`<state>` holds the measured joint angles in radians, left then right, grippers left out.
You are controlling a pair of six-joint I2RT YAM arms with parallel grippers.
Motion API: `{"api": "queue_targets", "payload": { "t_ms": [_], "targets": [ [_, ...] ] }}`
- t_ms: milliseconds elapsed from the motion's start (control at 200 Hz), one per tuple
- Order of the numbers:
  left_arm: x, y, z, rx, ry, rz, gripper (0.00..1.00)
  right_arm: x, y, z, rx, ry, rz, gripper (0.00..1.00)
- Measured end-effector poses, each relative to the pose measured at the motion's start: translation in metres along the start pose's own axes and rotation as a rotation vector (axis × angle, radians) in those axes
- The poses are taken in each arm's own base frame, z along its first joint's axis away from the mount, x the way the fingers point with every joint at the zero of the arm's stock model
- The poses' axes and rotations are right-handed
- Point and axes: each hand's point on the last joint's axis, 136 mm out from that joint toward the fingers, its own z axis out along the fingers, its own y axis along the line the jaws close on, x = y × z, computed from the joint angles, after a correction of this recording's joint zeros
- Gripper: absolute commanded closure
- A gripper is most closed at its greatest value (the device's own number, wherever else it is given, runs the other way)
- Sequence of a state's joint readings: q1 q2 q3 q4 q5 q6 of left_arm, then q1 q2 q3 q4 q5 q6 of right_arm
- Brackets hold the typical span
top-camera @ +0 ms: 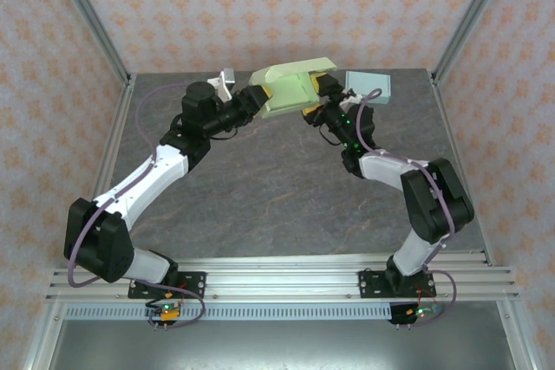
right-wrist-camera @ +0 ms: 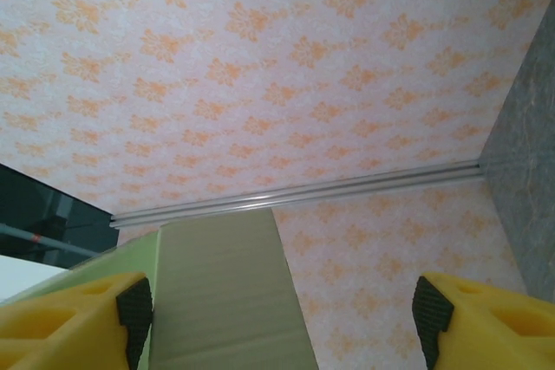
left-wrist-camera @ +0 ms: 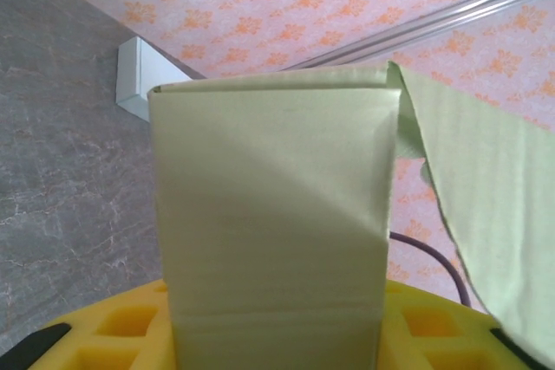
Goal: Fold the paper box
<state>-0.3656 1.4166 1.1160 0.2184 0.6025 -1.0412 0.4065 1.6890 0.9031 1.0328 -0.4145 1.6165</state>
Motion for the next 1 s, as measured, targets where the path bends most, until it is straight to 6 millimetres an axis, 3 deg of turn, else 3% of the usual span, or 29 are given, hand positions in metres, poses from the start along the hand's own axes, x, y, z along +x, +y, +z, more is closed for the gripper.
{"api": "queue_targets", "payload": {
  "t_ms": [370,486,641,916,1001],
  "targets": [
    [-0.001,0.006,0.001,-0.013,-0.012,-0.036,0.66,0.002,0.004,0.015,-0.052,0.009,0.014,0.45],
    [-0.002,0.007,0.001,-0.014,-0.014,-0.039,0.66,0.002,0.005,0.018,-0.055,0.012,-0.011,0.61],
    [-0.002,0.007,0.002,-0.015,-0.016,-0.045,0.66,0.002,-0.001,0.019,-0.044,0.016,-0.074,0.7],
    [-0.001,0.013,0.003,-0.03,-0.011,-0.053,0.66,0.003,-0.001,0.018,-0.047,0.019,-0.218,0.77],
    [0.0,0.015,0.005,-0.036,-0.008,-0.056,0.66,0.002,-0.003,0.016,-0.051,0.017,-0.245,0.68]
  ]
}}
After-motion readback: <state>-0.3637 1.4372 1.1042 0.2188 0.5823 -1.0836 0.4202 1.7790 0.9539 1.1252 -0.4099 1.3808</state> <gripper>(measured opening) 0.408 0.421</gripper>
